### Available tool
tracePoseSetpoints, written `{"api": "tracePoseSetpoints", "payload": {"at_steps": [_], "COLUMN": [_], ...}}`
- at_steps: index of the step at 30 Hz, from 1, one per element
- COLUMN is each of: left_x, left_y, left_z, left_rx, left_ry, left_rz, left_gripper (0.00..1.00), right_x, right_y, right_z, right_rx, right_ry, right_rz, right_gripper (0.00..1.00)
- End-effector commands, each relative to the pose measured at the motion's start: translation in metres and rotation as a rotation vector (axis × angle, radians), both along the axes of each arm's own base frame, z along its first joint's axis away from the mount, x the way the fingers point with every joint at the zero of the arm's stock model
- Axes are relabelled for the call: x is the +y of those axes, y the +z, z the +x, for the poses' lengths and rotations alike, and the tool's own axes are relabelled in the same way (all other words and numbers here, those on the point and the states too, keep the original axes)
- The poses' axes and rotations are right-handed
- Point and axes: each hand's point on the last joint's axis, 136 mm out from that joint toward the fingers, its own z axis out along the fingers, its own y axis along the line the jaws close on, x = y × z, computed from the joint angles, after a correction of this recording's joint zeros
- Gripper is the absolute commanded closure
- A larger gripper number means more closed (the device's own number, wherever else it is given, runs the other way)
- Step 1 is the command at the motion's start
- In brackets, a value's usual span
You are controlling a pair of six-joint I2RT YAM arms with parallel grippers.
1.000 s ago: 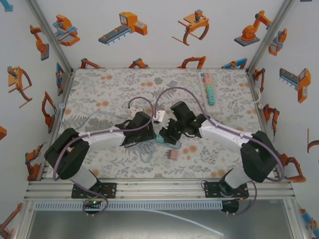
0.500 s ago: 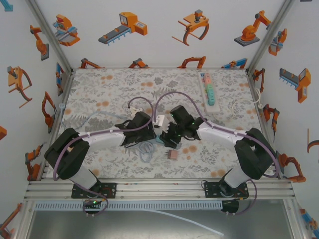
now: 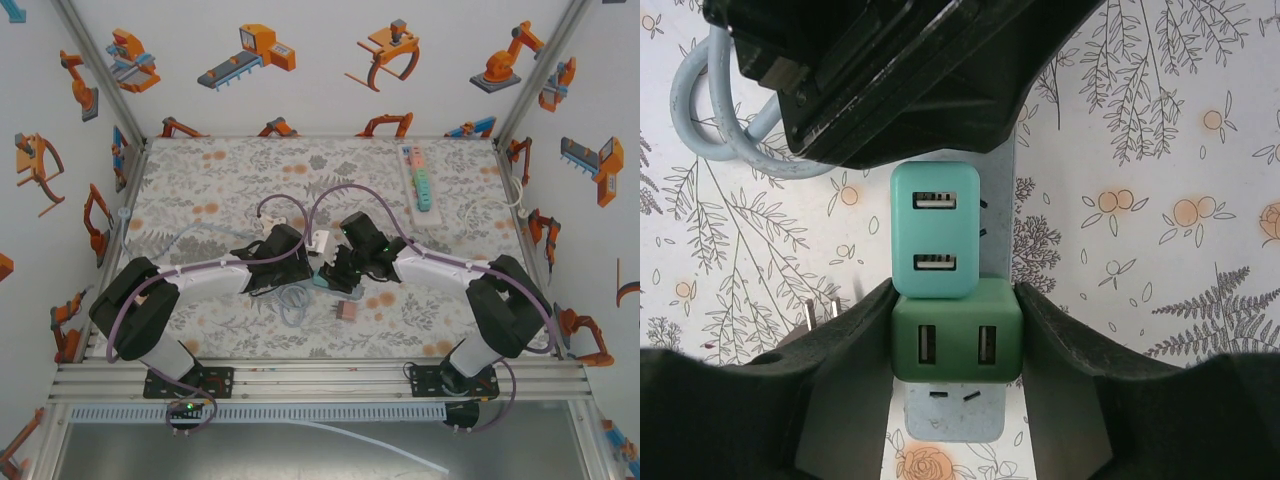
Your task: Pull the plug off the socket
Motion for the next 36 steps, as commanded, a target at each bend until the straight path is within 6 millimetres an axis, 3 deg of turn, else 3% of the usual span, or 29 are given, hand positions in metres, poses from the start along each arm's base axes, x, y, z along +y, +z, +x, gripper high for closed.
{"api": "tracePoseSetpoints", "payload": {"at_steps": [1, 13, 22, 30, 36], "left_x": [0.08, 0.08, 0.08, 0.08, 0.08], "left_y": [-0.106, -0.106, -0.106, -0.106, -0.107], "left_z": [-0.078, -0.078, -0.078, -0.077, -0.078], "left_rx": [0.323, 0.322, 0.323, 0.322, 0.324], "left_ry": [-0.1, -0.098, -0.099, -0.094, -0.094], "left_rz": [0.411, 0.409, 0.408, 0.41, 0.412], "left_gripper": [0.63, 0.63, 0.63, 0.63, 0.63], "right_x": [-0.001, -0.003, 0.002, 0.004, 0.001], "right_y": [-0.012, -0.021, 0.002, 0.032, 0.024], "right_z": [0.001, 0.003, 0.005, 0.006, -0.002], "right_rx": [-0.004, 0.007, -0.027, -0.069, -0.154], "right_ry": [-0.006, -0.021, -0.019, -0.03, 0.022], "right_rz": [-0.009, -0.033, 0.024, 0.085, -0.031], "right_gripper": [0.53, 0.49, 0.76, 0.86, 0.9]}}
